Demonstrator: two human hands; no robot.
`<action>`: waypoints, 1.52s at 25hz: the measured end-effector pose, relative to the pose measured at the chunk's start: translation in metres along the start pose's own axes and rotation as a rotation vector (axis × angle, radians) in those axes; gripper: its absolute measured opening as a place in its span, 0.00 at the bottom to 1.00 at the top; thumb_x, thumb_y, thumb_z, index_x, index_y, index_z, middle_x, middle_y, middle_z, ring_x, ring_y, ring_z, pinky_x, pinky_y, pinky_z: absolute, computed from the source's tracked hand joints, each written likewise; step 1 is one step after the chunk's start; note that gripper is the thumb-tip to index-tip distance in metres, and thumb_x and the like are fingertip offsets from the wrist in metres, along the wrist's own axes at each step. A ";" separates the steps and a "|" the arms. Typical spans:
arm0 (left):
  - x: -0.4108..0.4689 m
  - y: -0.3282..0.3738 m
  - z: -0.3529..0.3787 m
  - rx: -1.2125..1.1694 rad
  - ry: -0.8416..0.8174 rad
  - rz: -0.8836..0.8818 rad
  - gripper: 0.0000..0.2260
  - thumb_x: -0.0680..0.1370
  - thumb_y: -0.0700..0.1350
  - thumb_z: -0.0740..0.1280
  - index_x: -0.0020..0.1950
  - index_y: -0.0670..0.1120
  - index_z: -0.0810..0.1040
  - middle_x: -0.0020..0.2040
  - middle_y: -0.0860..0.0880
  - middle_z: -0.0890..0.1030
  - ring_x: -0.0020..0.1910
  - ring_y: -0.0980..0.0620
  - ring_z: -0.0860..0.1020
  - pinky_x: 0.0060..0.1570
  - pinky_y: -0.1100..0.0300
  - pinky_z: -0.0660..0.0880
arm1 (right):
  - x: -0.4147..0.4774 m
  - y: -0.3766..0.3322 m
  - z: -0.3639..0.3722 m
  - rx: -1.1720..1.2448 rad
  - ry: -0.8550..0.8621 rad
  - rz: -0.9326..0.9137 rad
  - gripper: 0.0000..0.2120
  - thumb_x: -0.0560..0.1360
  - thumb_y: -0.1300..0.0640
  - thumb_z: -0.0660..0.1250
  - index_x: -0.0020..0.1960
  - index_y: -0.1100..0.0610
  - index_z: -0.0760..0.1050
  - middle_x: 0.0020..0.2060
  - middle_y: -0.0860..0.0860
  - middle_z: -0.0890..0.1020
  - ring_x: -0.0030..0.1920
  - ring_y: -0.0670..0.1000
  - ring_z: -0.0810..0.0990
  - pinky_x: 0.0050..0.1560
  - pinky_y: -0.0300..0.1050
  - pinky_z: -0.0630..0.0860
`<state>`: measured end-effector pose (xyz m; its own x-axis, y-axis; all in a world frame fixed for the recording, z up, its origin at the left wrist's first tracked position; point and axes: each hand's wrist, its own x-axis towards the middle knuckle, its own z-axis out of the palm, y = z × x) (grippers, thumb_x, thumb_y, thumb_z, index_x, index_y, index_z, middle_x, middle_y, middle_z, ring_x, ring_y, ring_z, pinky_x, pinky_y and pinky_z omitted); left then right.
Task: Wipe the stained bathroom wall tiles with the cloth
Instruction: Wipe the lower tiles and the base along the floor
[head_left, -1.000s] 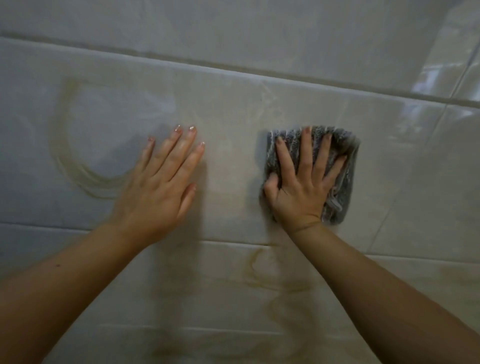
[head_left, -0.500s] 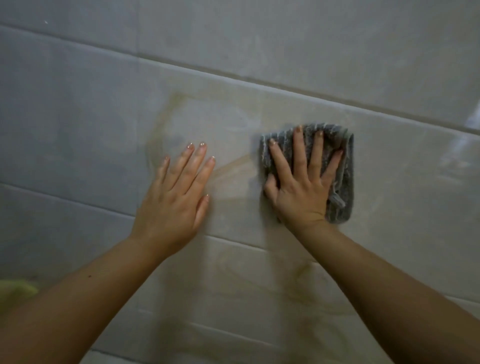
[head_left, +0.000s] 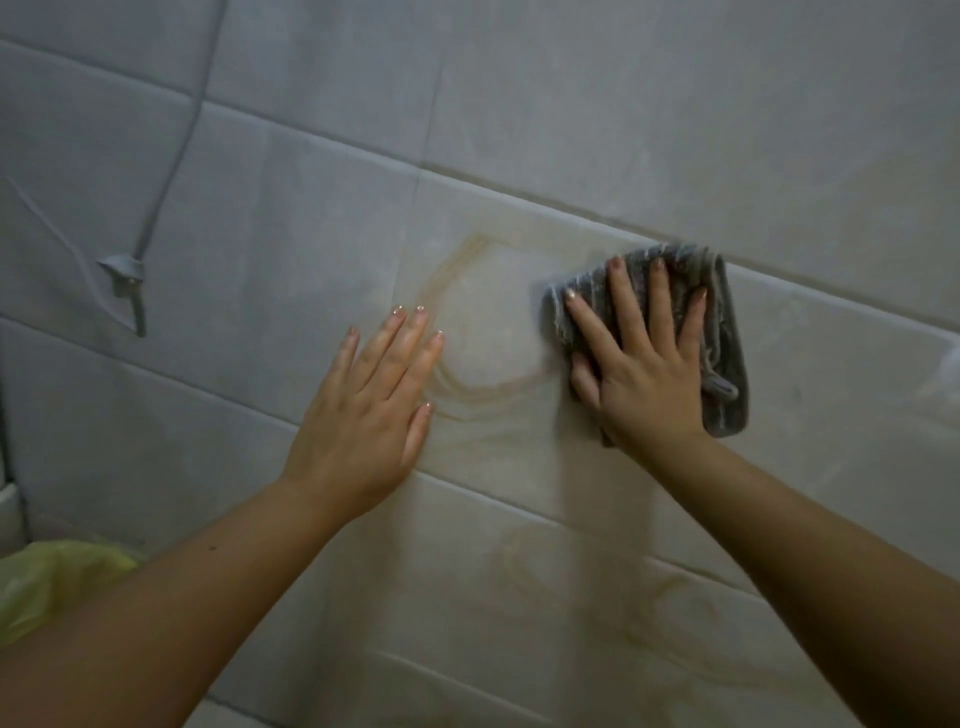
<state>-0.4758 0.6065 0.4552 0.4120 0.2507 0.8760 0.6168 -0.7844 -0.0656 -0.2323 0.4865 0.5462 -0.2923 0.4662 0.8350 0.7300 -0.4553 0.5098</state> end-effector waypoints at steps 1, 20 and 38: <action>0.000 -0.004 0.000 0.003 0.007 0.000 0.27 0.80 0.48 0.57 0.78 0.42 0.62 0.79 0.42 0.60 0.79 0.44 0.57 0.74 0.41 0.58 | 0.013 -0.012 0.004 -0.012 0.017 0.042 0.27 0.78 0.46 0.60 0.76 0.47 0.63 0.76 0.57 0.61 0.76 0.65 0.57 0.72 0.69 0.45; -0.008 -0.058 0.009 0.062 -0.070 -0.105 0.28 0.78 0.50 0.53 0.77 0.42 0.64 0.78 0.42 0.62 0.77 0.44 0.60 0.73 0.42 0.61 | -0.001 -0.098 0.020 0.069 -0.105 -0.381 0.29 0.76 0.45 0.64 0.75 0.46 0.64 0.76 0.54 0.62 0.76 0.62 0.58 0.73 0.67 0.48; -0.048 -0.062 0.018 0.040 -0.134 -0.113 0.27 0.78 0.49 0.53 0.76 0.42 0.65 0.78 0.43 0.63 0.77 0.45 0.61 0.72 0.42 0.64 | -0.006 -0.112 0.028 0.097 -0.138 -0.517 0.31 0.74 0.44 0.65 0.75 0.46 0.63 0.76 0.54 0.62 0.76 0.61 0.59 0.73 0.66 0.51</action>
<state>-0.5219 0.6529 0.4085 0.4225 0.4111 0.8078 0.6894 -0.7244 0.0081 -0.2952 0.5557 0.4778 -0.5495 0.7092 0.4417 0.5679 -0.0708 0.8201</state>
